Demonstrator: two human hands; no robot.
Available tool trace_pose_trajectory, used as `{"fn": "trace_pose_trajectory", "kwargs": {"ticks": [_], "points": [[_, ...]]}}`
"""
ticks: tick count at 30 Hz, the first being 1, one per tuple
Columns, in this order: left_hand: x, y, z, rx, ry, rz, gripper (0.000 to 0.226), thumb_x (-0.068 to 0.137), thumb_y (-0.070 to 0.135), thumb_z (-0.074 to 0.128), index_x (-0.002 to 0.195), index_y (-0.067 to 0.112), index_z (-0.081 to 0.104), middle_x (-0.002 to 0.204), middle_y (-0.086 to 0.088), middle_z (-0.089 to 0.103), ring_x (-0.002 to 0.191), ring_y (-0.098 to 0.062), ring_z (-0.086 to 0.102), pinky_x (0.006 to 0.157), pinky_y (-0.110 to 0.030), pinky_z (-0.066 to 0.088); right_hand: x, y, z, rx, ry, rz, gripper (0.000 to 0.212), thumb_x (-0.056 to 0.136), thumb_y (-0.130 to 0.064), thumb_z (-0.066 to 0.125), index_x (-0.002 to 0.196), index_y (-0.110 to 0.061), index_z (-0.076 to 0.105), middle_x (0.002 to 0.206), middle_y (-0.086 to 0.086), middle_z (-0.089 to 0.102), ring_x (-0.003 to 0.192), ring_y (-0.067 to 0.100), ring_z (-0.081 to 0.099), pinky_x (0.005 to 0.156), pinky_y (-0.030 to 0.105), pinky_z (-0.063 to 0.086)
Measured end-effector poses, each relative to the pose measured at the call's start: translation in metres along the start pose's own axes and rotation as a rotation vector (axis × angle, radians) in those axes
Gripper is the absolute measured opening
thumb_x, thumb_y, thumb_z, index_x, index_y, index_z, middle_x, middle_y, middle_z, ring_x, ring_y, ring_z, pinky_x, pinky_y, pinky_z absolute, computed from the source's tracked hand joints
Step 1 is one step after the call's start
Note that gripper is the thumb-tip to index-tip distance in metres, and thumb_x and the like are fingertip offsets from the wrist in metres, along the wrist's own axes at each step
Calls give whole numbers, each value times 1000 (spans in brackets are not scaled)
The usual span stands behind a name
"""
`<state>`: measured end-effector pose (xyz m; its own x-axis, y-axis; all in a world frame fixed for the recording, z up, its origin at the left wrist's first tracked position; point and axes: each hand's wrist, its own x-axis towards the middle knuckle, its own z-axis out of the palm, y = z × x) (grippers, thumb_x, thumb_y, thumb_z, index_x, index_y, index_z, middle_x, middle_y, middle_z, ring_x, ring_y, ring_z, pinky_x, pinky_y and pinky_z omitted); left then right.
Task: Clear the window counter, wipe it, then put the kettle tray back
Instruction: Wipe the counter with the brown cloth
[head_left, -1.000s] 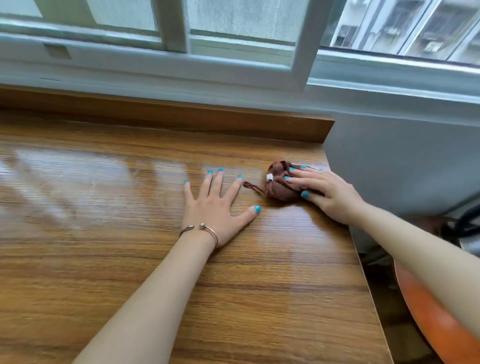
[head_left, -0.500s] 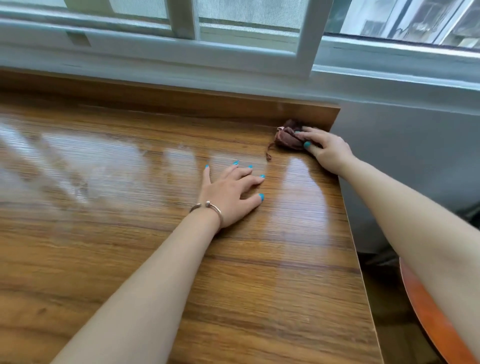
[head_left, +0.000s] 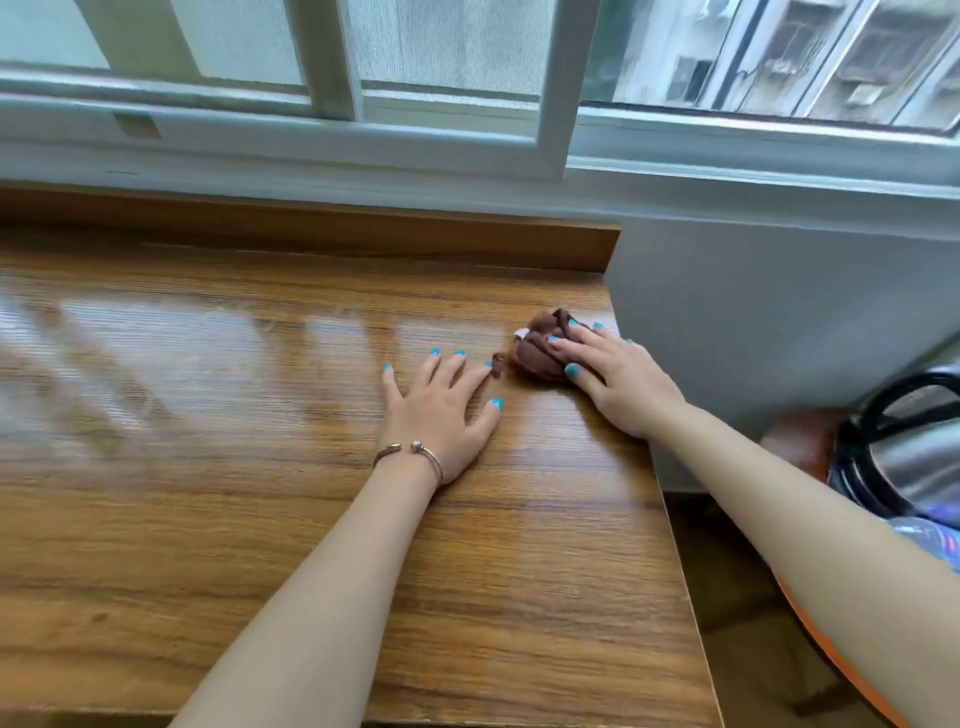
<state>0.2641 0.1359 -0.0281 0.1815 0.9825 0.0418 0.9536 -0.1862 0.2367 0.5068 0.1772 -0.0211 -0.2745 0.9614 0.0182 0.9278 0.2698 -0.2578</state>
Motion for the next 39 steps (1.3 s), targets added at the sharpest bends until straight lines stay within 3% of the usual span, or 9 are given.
{"fn": "trace_pose_trajectory", "kwargs": {"ticks": [2, 5, 10, 15, 20, 24, 27, 32, 39], "points": [[-2, 1, -1, -90, 123, -29, 39, 94, 44, 43, 130, 33, 53, 139, 6, 47, 135, -12, 33, 115, -58, 5, 25, -3, 3, -59, 22, 93, 44, 103, -45, 32, 146, -44, 34, 161, -9, 20, 148, 19, 17, 117, 44, 18], [-9, 0, -1, -88, 213, -81, 32, 93, 39, 47, 121, 30, 60, 126, 6, 56, 126, -15, 43, 114, -59, 8, 25, -13, 3, -88, 12, 140, 45, 103, -47, 29, 148, -43, 32, 162, -7, 19, 149, 18, 15, 118, 42, 16], [-20, 1, -3, 25, 104, -89, 40, 97, 46, 37, 133, 34, 49, 139, 5, 46, 133, -19, 34, 114, -58, 8, -75, -48, 9, -6, -8, 85, 44, 102, -52, 26, 145, -49, 31, 161, -12, 19, 149, 12, 12, 119, 36, 10], [-41, 12, -6, -38, 114, -137, 39, 94, 46, 42, 130, 33, 52, 141, 3, 41, 133, -21, 32, 113, -60, 9, -184, -81, 8, 82, -71, -16, 49, 90, -68, 8, 135, -66, 27, 154, -31, 13, 147, 0, 6, 119, 32, 6], [-66, 11, -3, -4, 176, -139, 38, 94, 47, 45, 128, 32, 54, 144, -2, 35, 133, -25, 32, 114, -57, 13, -140, -63, 4, -38, -62, -23, 49, 92, -66, 18, 139, -60, 32, 157, -21, 23, 146, 11, 20, 115, 37, 19], [-77, 8, -6, 81, 101, -142, 46, 95, 54, 36, 137, 37, 46, 149, 0, 30, 136, -24, 28, 115, -56, 9, -74, -55, 8, -118, -74, 120, 45, 102, -52, 23, 148, -51, 22, 162, -11, 13, 150, 21, 11, 119, 46, 14], [-91, -5, -8, 152, 48, -127, 51, 96, 60, 25, 143, 43, 33, 152, 3, 26, 140, -22, 21, 115, -55, 5, -66, -63, 11, -114, -76, 175, 47, 103, -51, 22, 150, -49, 20, 163, -8, 12, 150, 20, 10, 119, 45, 13], [-103, -12, -4, 102, 21, -136, 51, 96, 59, 20, 146, 47, 25, 152, 5, 26, 142, -19, 15, 115, -56, 4, -144, -99, 18, -58, -43, 166, 47, 102, -51, 25, 149, -49, 22, 162, -10, 14, 150, 17, 9, 120, 41, 14], [-103, -11, 0, 102, 47, -108, 51, 97, 55, 22, 145, 43, 29, 149, 0, 33, 139, -24, 21, 115, -53, 6, -250, -189, 34, -25, -45, 279, 62, 89, -61, -2, 148, -53, 18, 161, -17, 8, 150, 13, 2, 119, 34, 3]]}}
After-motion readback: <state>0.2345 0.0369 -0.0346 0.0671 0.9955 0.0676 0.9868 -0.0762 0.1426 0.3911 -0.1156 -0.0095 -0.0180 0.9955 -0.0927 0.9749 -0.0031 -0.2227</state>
